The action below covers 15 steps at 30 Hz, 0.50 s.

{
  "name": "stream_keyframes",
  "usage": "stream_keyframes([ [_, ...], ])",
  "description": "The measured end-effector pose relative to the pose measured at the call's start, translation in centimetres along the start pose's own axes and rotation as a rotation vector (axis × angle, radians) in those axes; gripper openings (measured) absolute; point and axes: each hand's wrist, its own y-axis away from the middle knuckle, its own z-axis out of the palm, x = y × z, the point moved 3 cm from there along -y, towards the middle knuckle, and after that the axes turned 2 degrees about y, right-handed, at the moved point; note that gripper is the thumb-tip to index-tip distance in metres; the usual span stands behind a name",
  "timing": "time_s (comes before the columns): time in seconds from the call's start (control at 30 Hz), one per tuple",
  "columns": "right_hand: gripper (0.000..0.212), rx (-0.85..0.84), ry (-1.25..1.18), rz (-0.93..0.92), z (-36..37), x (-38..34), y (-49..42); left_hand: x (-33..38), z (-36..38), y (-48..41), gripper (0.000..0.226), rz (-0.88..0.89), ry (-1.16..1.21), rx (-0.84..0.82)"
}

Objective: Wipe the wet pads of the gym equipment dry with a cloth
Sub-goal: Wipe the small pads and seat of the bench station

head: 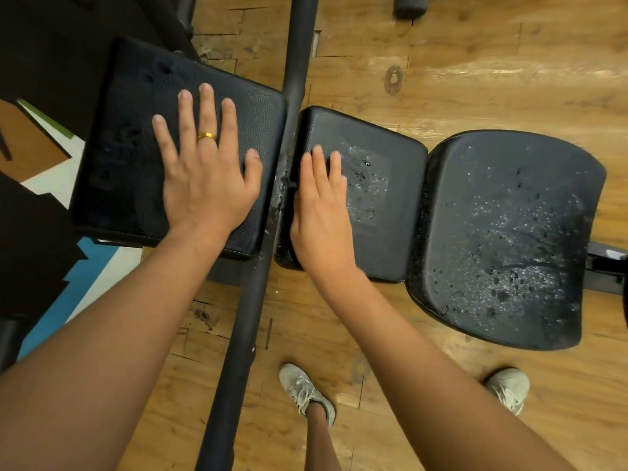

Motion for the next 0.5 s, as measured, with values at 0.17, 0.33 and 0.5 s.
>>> stream_keyframes([
  [0.17,0.063,0.039,0.011,0.091,-0.8,0.4,-7.4,0.0,0.0,0.0,0.067,-0.007,-0.009,-0.004],
  [0.33,0.058,0.069,-0.033,0.111,-0.3,0.2,-3.0,0.0,0.0,0.0,0.067,-0.004,-0.003,-0.01],
  [0.5,0.054,0.013,-0.031,0.101,0.7,0.0,3.8,0.1,-0.1,0.0,0.068,-0.01,-0.002,-0.024],
])
